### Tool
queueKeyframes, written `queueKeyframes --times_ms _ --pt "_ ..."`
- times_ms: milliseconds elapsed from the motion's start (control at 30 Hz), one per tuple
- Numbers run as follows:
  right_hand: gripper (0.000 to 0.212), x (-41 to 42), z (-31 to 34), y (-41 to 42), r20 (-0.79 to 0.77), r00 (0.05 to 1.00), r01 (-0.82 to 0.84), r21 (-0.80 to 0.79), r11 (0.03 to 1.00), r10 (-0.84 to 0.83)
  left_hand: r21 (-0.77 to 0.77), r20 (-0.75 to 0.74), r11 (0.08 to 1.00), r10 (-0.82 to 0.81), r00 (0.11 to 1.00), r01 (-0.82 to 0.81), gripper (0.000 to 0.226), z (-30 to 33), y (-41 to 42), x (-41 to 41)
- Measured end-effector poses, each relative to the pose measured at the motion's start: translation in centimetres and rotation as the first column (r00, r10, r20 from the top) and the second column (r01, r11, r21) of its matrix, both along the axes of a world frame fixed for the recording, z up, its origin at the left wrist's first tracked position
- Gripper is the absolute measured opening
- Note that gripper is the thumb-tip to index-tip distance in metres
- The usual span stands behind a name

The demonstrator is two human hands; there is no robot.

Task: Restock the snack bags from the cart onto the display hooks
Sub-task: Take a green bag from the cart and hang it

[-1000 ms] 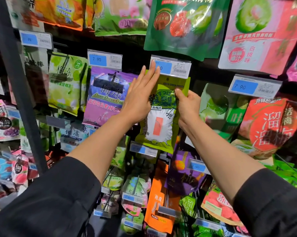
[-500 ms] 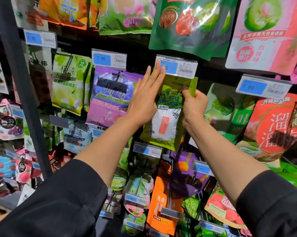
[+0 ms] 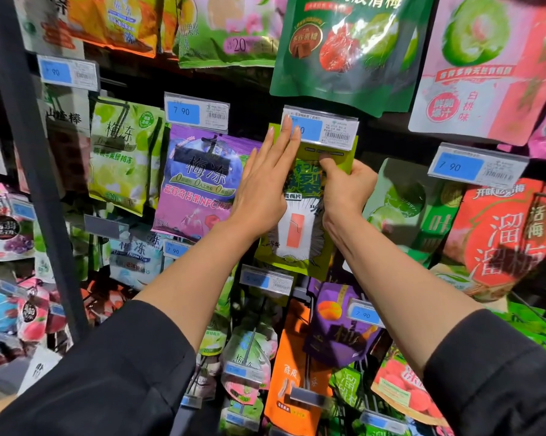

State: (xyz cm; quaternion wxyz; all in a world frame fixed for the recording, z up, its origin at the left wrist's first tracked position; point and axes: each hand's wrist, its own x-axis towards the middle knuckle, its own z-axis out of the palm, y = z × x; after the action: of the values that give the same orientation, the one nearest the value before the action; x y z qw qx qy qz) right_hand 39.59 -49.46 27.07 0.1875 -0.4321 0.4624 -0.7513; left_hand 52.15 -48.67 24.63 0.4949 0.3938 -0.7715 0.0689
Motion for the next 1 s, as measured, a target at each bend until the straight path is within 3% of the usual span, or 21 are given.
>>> queueKeyframes --times_ms 433,633,733,833,933,1000 --pt "0.025 1.5 0.6 0.4 0.041 0.988 0.143 0.127 0.982 -0.149 0.0 0.011 1.0 -0.018 1.0 0.018 0.106 -0.2 -0.1 0.0" --pt "0.022 0.6 0.1 -1.9 0.066 0.99 0.107 0.23 0.967 -0.125 -0.002 0.018 1.0 -0.028 0.999 0.028 0.107 -0.2 -0.2 0.2" --pt "0.01 -0.7 -0.5 -3.3 0.008 0.995 0.093 0.3 0.949 -0.1 0.001 0.026 0.999 -0.033 0.999 0.033 0.107 -0.2 -0.1 0.5" --pt "0.023 -2.1 -1.5 -4.3 -0.067 0.992 0.122 0.318 0.94 -0.106 -0.005 0.04 0.999 -0.035 0.999 0.036 0.105 -0.2 -0.1 0.7" --pt "0.013 -3.5 -2.7 -4.6 -0.145 0.985 0.142 0.35 0.926 -0.096 -0.008 0.049 1.0 -0.03 0.998 0.03 0.104 -0.2 0.0 0.8" --pt "0.014 -4.9 -4.0 -4.0 -0.118 0.986 0.153 0.382 0.911 -0.116 -0.027 0.029 1.0 -0.002 1.0 0.002 0.103 -0.5 0.4 0.2"
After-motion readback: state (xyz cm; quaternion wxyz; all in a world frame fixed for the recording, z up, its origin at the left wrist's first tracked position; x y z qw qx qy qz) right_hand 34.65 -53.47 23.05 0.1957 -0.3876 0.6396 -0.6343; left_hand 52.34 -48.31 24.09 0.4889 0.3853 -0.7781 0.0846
